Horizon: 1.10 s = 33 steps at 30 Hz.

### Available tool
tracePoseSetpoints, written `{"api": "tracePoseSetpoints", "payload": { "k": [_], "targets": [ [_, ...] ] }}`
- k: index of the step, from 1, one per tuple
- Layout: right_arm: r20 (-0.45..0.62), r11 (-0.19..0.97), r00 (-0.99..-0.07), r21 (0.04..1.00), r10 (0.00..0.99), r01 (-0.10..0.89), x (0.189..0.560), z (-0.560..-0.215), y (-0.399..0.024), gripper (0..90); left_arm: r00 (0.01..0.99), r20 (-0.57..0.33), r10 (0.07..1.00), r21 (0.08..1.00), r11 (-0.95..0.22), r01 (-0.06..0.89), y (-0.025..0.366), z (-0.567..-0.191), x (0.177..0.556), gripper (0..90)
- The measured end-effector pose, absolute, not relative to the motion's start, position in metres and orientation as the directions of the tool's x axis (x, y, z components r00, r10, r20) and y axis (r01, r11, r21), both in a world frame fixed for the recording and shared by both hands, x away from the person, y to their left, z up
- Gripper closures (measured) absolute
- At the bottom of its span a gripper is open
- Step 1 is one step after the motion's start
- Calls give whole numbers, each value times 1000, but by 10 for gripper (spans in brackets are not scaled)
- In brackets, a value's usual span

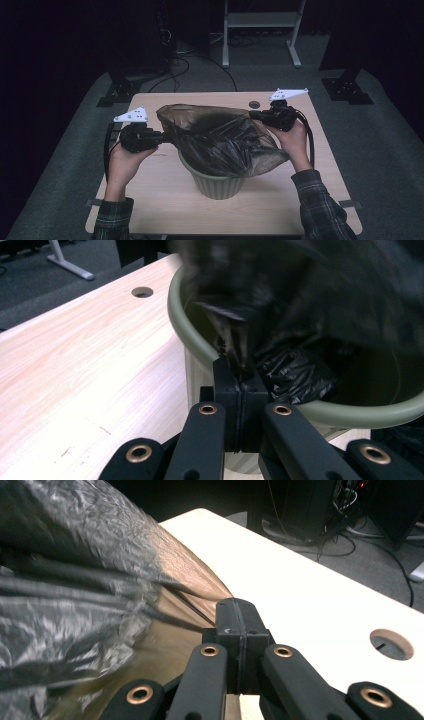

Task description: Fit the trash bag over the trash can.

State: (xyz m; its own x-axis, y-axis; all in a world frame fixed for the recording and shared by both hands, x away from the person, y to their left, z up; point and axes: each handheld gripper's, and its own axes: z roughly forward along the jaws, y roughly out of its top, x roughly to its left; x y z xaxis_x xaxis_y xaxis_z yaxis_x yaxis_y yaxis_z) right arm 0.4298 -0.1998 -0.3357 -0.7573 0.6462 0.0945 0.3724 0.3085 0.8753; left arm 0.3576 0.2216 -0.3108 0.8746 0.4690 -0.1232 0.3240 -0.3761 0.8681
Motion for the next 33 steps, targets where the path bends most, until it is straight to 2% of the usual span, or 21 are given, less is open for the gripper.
{"api": "tracePoseSetpoints", "payload": {
  "k": [7, 12, 13, 14, 19, 20, 21, 22, 23, 24, 25, 33],
  "targets": [
    [98, 316, -759, 869, 644, 380, 428, -346, -193, 900, 872, -128, 472, 868, -372, 328, 223, -315, 359, 892],
    [82, 315, -761, 877, 644, 362, 425, -336, -195, 900, 859, -126, 497, 882, -341, 326, 230, -311, 355, 608],
    [82, 312, -762, 880, 643, 357, 423, -334, -196, 900, 855, -114, 505, 888, -333, 315, 233, -309, 352, 608],
    [69, 316, -759, 882, 648, 350, 422, -332, -198, 900, 850, -101, 517, 896, -325, 303, 238, -306, 348, 481],
    [75, 312, -750, 879, 658, 361, 423, -333, -204, 900, 846, -85, 527, 912, -302, 280, 254, -295, 335, 384],
    [75, 310, -750, 880, 658, 360, 423, -333, -205, 856, 845, -84, 528, 915, -295, 275, 257, -292, 333, 367],
    [75, 310, -750, 880, 658, 360, 423, -333, -205, 856, 845, -84, 528, 915, -295, 275, 257, -292, 333, 358],
    [75, 306, -749, 883, 658, 356, 422, -332, -205, 802, 843, -79, 532, 921, -285, 266, 260, -288, 329, 358],
    [74, 292, -744, 890, 664, 350, 420, -329, -207, 707, 844, -70, 532, 928, -275, 251, 264, -280, 324, 336],
    [74, 292, -744, 890, 664, 350, 420, -329, -207, 707, 844, -70, 532, 928, -275, 251, 264, -280, 324, 335],
    [64, 285, -740, 898, 669, 335, 417, -325, -209, 666, 844, -56, 534, 936, -265, 230, 266, -270, 317, 335],
    [60, 276, -738, 904, 672, 325, 413, -315, -213, 634, 862, 14, 507, 952, -272, 144, 247, -225, 309, 336]
  ]
}}
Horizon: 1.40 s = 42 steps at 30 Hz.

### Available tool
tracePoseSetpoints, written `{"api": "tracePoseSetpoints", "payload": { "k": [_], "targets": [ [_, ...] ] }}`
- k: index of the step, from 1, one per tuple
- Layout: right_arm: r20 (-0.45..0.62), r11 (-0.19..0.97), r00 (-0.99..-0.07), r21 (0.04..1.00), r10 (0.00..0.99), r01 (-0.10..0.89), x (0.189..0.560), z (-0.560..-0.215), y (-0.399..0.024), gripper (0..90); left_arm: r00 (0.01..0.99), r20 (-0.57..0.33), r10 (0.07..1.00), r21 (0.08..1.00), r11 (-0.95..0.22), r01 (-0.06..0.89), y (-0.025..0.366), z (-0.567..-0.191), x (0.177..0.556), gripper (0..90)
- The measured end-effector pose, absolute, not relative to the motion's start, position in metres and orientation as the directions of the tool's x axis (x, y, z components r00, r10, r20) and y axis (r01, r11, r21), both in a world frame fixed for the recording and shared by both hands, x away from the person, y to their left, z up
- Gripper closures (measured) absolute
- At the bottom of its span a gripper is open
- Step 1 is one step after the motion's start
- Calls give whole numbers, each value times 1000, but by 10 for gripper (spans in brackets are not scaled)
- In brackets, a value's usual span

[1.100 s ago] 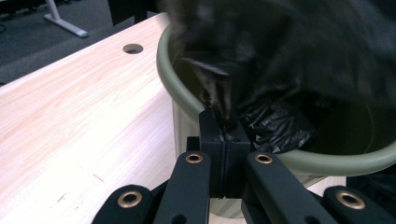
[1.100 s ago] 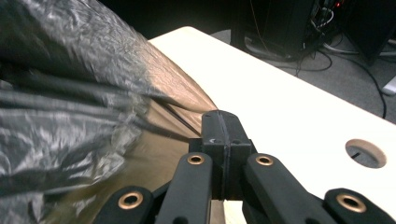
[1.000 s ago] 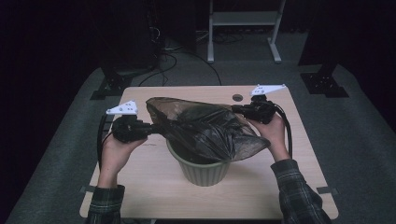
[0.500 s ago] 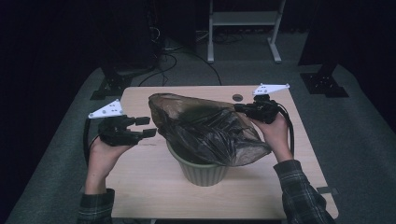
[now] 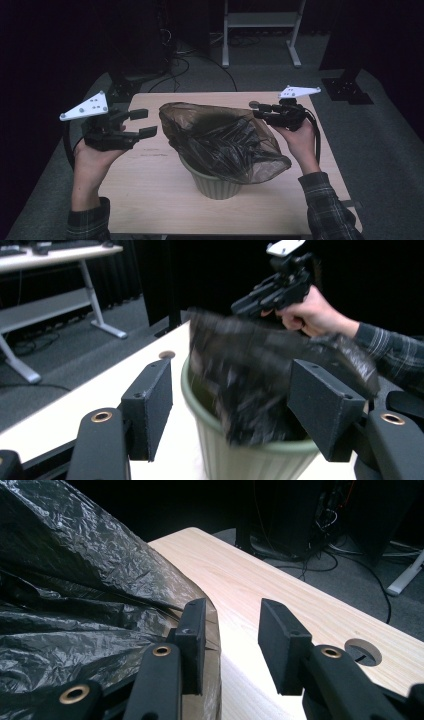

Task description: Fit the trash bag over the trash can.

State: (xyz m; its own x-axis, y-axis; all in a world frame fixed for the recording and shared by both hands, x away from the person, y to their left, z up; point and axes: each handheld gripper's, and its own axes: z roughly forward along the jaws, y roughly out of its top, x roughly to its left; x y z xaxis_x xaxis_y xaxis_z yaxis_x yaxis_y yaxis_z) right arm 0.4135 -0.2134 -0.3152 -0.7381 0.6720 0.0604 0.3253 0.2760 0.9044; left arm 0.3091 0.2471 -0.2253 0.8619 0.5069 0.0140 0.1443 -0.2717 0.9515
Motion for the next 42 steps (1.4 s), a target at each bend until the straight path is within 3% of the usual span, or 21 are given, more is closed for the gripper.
{"api": "tracePoseSetpoints", "payload": {
  "k": [18, 28, 39, 42],
  "targets": [
    [63, 282, -749, 903, 660, 324, 415, -316, -208, 634, 899, 58, 434, 922, -369, 118, 177, -189, 362, 346],
    [71, 281, -758, 903, 649, 325, 415, -318, -205, 633, 909, 70, 411, 864, -480, 151, 135, -217, 387, 345],
    [88, 257, -761, 911, 642, 322, 412, -319, -212, 623, 906, 60, 418, 817, -542, 196, 133, -245, 398, 348],
    [90, 252, -760, 913, 644, 322, 411, -319, -215, 619, 914, 56, 403, 807, -557, 196, 136, -248, 396, 526]
  ]
}}
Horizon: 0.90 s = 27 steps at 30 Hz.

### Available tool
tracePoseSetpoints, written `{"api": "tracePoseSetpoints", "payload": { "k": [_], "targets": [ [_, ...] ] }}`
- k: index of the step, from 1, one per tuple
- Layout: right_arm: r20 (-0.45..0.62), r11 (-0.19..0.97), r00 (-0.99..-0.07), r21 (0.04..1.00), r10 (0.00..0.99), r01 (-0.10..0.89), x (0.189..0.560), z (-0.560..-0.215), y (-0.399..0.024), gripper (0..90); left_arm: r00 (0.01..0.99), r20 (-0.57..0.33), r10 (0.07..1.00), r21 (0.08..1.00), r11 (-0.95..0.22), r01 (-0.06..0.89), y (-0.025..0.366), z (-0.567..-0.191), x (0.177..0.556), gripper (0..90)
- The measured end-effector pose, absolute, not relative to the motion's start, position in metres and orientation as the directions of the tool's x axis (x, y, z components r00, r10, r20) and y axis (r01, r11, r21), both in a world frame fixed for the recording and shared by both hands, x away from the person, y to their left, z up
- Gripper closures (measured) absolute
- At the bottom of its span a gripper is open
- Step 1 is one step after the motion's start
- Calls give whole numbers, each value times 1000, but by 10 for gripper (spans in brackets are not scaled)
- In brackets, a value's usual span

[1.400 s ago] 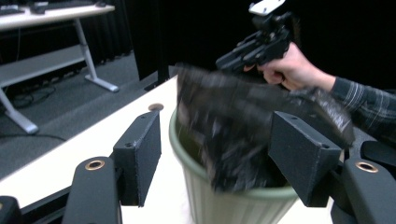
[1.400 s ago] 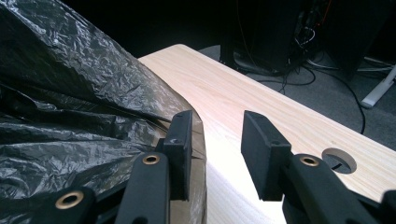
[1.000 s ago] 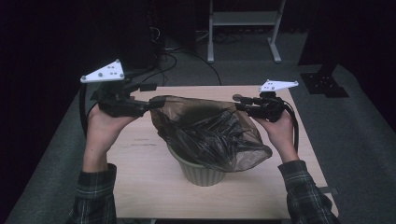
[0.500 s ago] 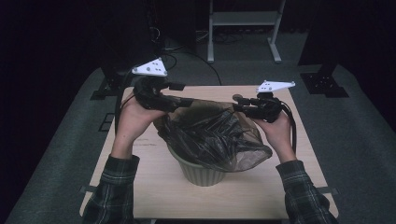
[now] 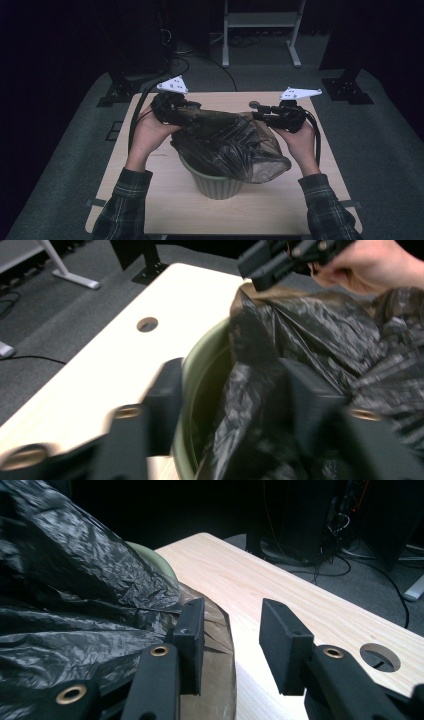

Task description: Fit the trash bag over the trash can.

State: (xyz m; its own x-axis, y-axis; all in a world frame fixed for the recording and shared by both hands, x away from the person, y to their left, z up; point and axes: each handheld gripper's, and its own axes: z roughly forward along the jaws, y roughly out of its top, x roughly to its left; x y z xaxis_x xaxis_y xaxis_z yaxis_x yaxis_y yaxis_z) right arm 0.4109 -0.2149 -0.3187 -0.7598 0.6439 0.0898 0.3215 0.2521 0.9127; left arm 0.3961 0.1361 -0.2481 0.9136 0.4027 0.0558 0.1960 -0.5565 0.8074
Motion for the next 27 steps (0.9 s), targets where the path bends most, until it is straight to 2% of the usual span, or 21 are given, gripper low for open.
{"api": "tracePoseSetpoints", "payload": {
  "k": [2, 6, 10, 12, 13, 14, 15, 16, 17, 20, 27],
  "targets": [
    [100, 237, -760, 917, 642, 320, 409, -317, -219, 593, 917, 51, 395, 800, -567, 199, 138, -249, 395, 697],
    [123, 214, -772, 923, 624, 320, 406, -317, -226, 490, 922, 43, 386, 799, -567, 200, 142, -251, 394, 858],
    [134, 219, -769, 916, 626, 338, 408, -321, -227, 485, 921, 47, 388, 801, -566, 198, 145, -251, 393, 879],
    [148, 223, -767, 907, 624, 356, 412, -325, -228, 607, 919, 47, 391, 801, -564, 199, 147, -252, 393, 879],
    [144, 237, -760, 899, 634, 368, 415, -328, -225, 742, 912, 48, 406, 802, -560, 207, 151, -253, 393, 890],
    [134, 248, -758, 896, 639, 367, 415, -329, -224, 783, 907, 45, 418, 802, -556, 216, 153, -254, 394, 891],
    [134, 248, -758, 896, 639, 367, 415, -329, -224, 783, 907, 45, 418, 802, -556, 216, 153, -254, 394, 892],
    [117, 274, -759, 888, 641, 368, 418, -331, -218, 867, 899, 33, 436, 802, -548, 236, 160, -258, 397, 892],
    [100, 288, -753, 885, 650, 366, 419, -332, -214, 896, 894, 31, 448, 799, -548, 247, 163, -261, 399, 893],
    [96, 302, -751, 877, 653, 374, 423, -334, -209, 900, 883, 25, 469, 790, -551, 270, 170, -267, 404, 892],
    [103, 342, -758, 848, 644, 405, 427, -352, -196, 900, 857, -60, 512, 776, -516, 363, 189, -298, 418, 892]
  ]
}}
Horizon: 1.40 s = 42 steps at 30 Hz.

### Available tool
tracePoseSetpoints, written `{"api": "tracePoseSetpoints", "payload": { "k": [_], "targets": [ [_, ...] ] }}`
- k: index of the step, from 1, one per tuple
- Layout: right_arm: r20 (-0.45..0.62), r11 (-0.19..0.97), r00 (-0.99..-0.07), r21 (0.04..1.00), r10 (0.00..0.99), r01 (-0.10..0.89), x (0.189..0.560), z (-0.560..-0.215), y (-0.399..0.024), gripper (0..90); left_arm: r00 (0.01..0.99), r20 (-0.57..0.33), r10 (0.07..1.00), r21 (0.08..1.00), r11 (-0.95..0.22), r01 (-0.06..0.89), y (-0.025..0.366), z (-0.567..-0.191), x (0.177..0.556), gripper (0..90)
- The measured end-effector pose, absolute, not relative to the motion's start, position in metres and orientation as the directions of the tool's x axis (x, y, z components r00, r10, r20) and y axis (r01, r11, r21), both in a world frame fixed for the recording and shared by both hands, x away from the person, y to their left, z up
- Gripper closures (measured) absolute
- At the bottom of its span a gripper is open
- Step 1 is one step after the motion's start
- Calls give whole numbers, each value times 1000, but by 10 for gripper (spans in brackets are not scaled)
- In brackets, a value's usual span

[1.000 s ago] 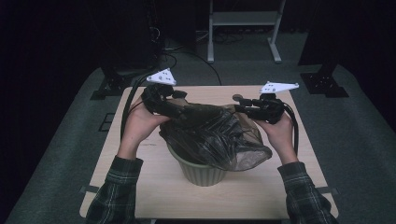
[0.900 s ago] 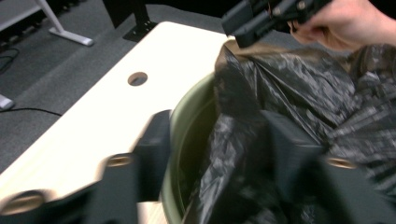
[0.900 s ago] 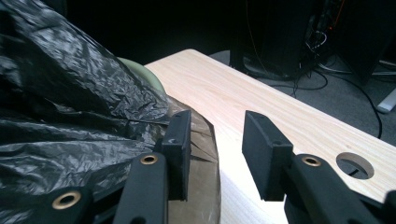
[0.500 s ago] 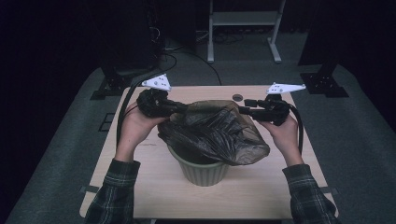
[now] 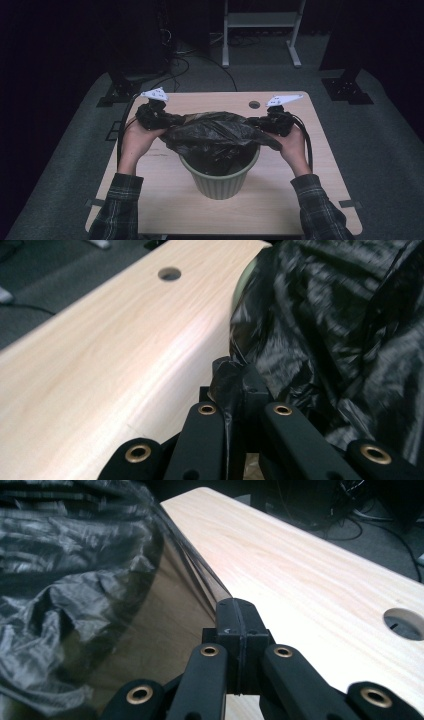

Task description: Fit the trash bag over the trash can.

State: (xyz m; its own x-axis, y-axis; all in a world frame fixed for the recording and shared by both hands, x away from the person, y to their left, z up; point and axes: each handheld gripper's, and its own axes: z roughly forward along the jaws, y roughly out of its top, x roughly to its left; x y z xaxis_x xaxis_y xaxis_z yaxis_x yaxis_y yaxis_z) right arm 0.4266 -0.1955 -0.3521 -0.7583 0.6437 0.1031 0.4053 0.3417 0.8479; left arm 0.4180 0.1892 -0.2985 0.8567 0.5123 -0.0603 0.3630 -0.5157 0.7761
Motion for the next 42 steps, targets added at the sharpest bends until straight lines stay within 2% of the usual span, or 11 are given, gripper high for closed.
{"api": "tracePoseSetpoints", "payload": {
  "k": [9, 17, 32, 34, 37, 40, 42],
  "targets": [
    [95, 375, -751, 821, 653, 430, 427, -367, -191, 900, 835, -87, 543, 734, -531, 423, 191, -322, 427, 893],
    [135, 364, -735, 800, 665, 477, 428, -391, -201, 900, 825, -127, 551, 684, -553, 475, 190, -351, 430, 893],
    [147, 379, -723, 771, 675, 511, 423, -417, -204, 900, 826, -126, 550, 637, -594, 492, 182, -375, 427, 895],
    [147, 355, -708, 784, 691, 509, 422, -418, -209, 790, 823, -141, 550, 654, -573, 494, 184, -373, 426, 895],
    [164, 328, -703, 796, 692, 508, 422, -413, -216, 761, 825, -148, 546, 665, -562, 492, 187, -369, 425, 895],
    [147, 301, -689, 821, 710, 485, 419, -397, -229, 734, 827, -147, 543, 674, -557, 485, 190, -366, 426, 895],
    [113, 285, -676, 847, 728, 449, 415, -374, -244, 717, 826, -148, 543, 675, -555, 486, 191, -365, 425, 895]
  ]
}}
